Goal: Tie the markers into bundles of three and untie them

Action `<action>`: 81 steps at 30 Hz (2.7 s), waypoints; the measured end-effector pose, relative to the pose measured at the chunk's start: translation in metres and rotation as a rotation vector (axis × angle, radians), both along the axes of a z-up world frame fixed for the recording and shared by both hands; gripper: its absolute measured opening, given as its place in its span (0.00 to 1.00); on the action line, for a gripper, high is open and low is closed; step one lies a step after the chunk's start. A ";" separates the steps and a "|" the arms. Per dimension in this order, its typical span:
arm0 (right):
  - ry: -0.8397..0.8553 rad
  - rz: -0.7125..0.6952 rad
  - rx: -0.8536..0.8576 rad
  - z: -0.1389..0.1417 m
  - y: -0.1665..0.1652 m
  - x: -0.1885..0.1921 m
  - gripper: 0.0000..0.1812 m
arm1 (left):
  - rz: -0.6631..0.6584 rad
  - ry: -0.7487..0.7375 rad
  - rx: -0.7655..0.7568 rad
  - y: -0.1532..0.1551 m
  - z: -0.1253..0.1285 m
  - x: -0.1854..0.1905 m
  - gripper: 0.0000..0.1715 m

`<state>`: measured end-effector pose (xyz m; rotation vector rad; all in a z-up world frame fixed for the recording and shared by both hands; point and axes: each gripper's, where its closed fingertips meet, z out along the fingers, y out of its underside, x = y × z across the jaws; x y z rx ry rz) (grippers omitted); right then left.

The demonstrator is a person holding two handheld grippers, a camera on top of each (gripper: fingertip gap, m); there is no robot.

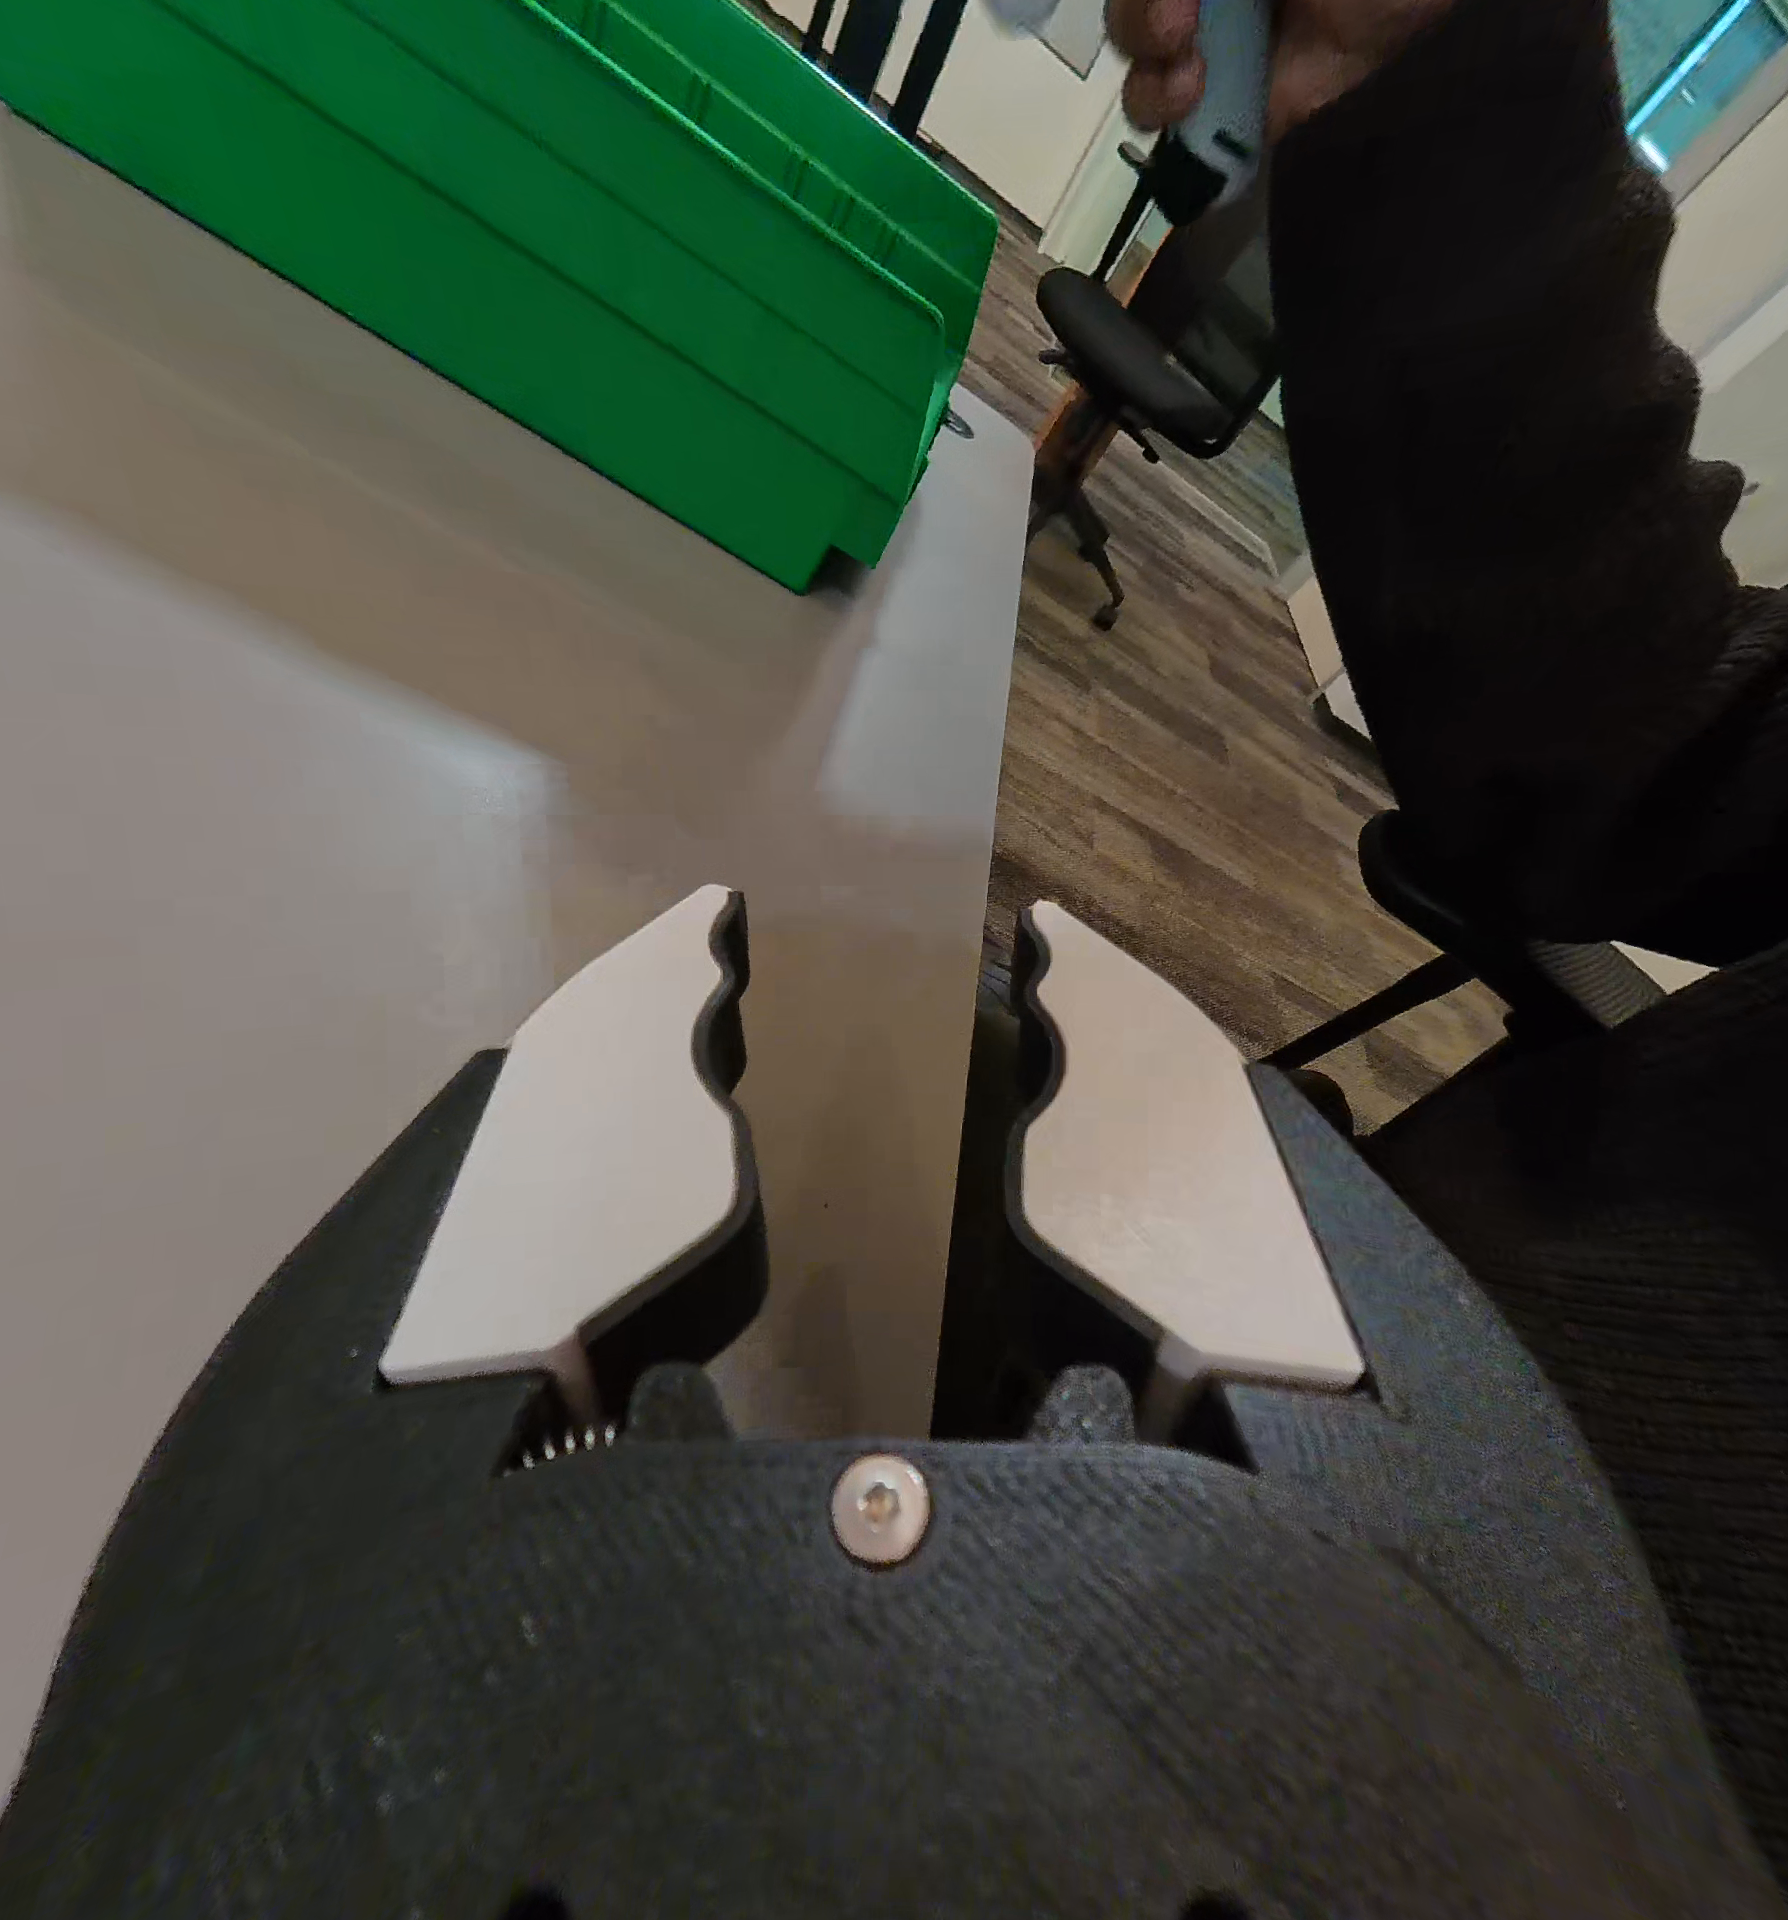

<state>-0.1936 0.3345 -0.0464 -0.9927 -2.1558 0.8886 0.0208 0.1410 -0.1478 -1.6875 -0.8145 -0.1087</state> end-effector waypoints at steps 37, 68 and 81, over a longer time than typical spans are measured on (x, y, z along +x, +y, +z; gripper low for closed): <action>-0.400 -0.085 0.418 -0.122 0.071 0.005 0.00 | -0.050 -0.087 0.030 0.005 -0.007 0.005 0.29; 0.411 0.312 -0.223 0.098 -0.111 0.048 0.13 | 0.875 0.540 -0.264 -0.207 0.136 -0.056 0.43; -0.024 0.485 -0.684 -0.035 -0.183 0.201 0.07 | 1.226 -0.179 -0.641 -0.456 0.015 -0.062 0.32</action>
